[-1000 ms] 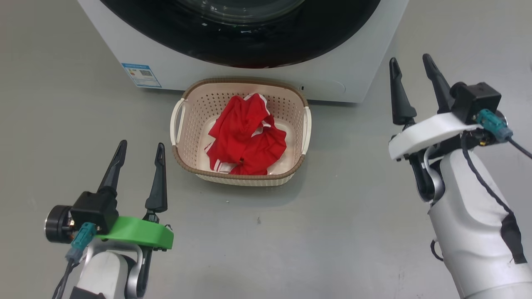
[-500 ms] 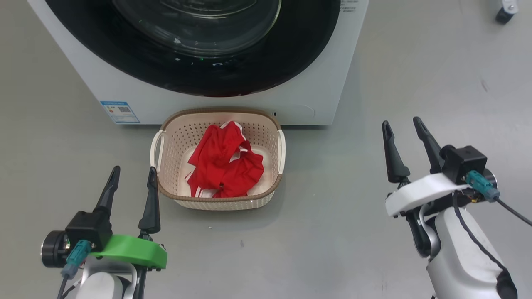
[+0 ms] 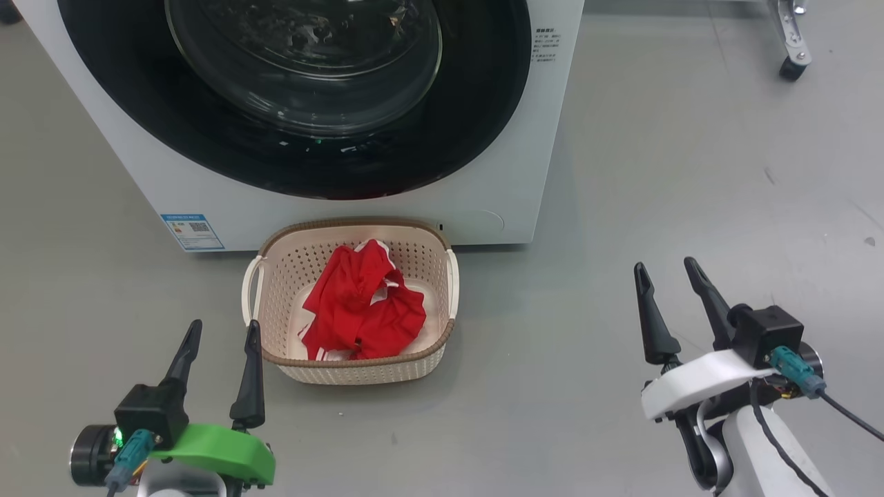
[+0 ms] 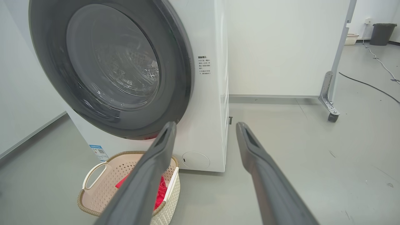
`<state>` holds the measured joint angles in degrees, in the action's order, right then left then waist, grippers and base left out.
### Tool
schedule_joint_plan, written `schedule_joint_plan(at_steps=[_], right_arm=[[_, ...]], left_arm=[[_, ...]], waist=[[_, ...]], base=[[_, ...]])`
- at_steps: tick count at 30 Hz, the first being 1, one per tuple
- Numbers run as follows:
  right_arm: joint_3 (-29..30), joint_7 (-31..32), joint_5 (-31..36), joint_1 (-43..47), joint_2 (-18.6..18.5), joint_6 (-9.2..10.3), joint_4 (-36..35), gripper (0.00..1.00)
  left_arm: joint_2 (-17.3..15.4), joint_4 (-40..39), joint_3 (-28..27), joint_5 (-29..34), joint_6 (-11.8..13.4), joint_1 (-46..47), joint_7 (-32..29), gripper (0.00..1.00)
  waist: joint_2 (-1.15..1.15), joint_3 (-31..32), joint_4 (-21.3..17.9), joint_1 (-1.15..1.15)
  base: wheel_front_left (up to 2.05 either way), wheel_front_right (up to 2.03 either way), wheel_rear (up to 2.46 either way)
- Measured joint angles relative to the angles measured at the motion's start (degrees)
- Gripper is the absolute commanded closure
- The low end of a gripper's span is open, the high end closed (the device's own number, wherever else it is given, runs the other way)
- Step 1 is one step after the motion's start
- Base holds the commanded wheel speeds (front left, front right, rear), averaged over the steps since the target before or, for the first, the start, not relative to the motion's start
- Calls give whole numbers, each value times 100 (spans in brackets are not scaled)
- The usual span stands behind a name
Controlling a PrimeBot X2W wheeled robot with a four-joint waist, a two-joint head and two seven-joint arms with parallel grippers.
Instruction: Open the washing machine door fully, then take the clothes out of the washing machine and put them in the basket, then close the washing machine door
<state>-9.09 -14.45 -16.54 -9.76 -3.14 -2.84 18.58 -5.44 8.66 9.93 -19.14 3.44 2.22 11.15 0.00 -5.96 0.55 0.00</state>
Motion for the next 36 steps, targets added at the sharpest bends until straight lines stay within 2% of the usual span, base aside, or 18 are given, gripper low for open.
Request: schedule_joint_plan(at_steps=[36], right_arm=[[-142, 0, 36, 680, 41, 209, -569, 0]], left_arm=[[-53, -475, 79, 0, 89, -354, -321, 0]], waist=[[0, 243, -96, 0]], base=[[0, 0, 0]])
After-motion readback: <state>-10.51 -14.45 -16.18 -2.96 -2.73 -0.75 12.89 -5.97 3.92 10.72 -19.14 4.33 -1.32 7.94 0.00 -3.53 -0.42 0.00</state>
